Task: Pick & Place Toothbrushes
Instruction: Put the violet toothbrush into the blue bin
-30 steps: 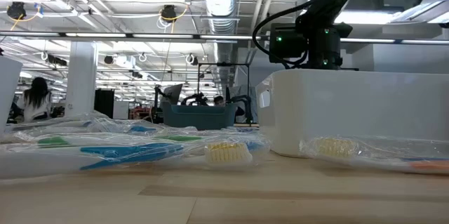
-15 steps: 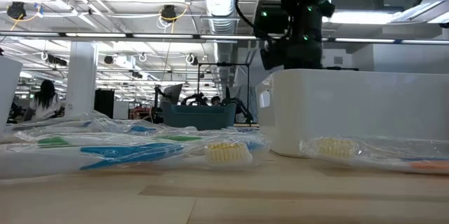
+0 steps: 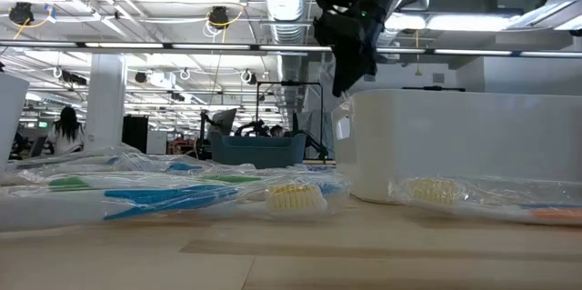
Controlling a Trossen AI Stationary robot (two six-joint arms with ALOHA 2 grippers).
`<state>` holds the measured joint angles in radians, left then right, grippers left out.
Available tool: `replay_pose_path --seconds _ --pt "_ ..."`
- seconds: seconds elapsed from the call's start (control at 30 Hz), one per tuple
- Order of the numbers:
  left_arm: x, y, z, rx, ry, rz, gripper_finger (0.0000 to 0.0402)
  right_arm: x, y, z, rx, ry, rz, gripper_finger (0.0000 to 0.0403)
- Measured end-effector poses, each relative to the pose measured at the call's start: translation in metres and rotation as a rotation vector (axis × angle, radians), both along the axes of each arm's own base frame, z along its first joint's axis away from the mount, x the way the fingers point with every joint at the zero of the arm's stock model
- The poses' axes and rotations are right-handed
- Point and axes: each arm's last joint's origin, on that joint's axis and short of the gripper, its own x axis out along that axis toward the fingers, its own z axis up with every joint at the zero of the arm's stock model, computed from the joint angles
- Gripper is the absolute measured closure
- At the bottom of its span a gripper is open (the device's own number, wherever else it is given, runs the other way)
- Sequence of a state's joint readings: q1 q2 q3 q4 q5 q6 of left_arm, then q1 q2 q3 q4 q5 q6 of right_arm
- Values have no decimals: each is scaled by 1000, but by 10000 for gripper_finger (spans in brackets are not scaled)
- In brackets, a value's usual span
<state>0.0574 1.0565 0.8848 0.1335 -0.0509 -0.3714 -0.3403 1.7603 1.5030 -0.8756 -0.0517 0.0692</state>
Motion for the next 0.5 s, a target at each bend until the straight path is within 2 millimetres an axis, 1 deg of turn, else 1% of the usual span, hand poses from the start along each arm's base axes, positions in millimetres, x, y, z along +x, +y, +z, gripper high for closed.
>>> replay_pose_path --seconds 0.13,0.3,0.4,0.5 --pt "0 0 -3 -4 32 0 398 2 -16 17 -30 -80 -40 394" --pt "0 0 -5 -6 46 0 398 3 -31 33 -63 -161 -76 373" --pt "0 0 -5 -11 46 0 398 2 -35 35 -73 -180 -88 373" --pt "0 0 -5 -13 46 0 398 1 -39 35 -76 -184 -97 390"
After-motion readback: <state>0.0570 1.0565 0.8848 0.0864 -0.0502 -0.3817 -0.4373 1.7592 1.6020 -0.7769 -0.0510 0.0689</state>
